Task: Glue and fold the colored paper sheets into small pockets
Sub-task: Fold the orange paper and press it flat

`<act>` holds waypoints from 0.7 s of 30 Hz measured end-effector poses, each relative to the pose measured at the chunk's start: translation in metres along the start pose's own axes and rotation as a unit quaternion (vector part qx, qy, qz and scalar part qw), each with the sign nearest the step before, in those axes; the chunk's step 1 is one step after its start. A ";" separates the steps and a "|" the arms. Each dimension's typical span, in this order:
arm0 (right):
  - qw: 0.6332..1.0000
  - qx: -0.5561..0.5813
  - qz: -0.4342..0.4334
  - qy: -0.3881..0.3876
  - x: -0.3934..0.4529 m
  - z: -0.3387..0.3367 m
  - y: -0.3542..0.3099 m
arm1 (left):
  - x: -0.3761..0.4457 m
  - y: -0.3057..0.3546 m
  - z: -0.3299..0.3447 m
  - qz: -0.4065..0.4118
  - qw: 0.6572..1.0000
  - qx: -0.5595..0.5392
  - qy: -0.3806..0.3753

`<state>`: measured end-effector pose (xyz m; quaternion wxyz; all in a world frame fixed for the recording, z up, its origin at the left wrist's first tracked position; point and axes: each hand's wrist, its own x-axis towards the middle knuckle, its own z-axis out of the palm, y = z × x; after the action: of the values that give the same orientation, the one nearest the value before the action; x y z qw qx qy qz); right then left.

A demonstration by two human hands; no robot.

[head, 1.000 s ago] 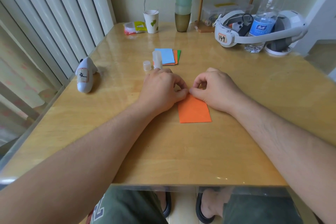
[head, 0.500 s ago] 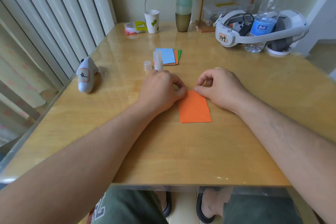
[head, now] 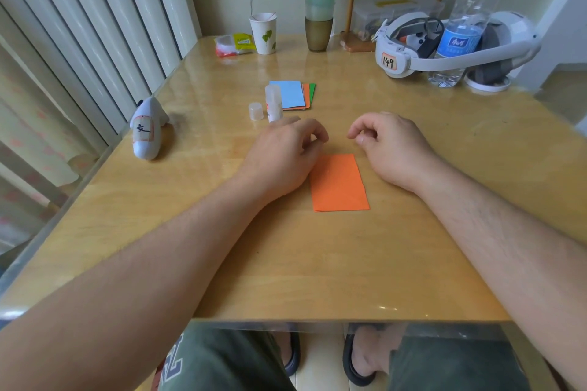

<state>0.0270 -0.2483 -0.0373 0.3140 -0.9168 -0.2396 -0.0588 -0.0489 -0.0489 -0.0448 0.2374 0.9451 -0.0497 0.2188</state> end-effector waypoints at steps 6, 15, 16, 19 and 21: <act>0.999 0.002 -0.031 -0.016 -0.005 -0.004 -0.001 | -0.005 0.003 -0.003 0.112 0.992 0.019 -0.059; 0.993 0.025 -0.059 -0.103 -0.015 -0.023 0.008 | -0.010 0.003 -0.012 0.075 0.990 0.018 -0.115; 0.991 0.026 -0.062 -0.118 -0.016 -0.026 0.008 | -0.010 0.004 -0.013 0.072 0.990 0.020 -0.122; 0.984 0.008 -0.067 -0.162 -0.018 -0.033 0.007 | -0.011 0.004 -0.015 0.066 0.987 0.019 -0.145; 0.980 -0.002 -0.073 -0.187 -0.020 -0.037 0.005 | -0.011 0.004 -0.017 0.063 0.986 0.013 -0.157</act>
<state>0.0139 -0.2824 -0.0158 0.2565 -0.8925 -0.3598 0.0908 -0.0663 -0.0445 -0.0350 0.2002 0.9656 -0.1432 0.0834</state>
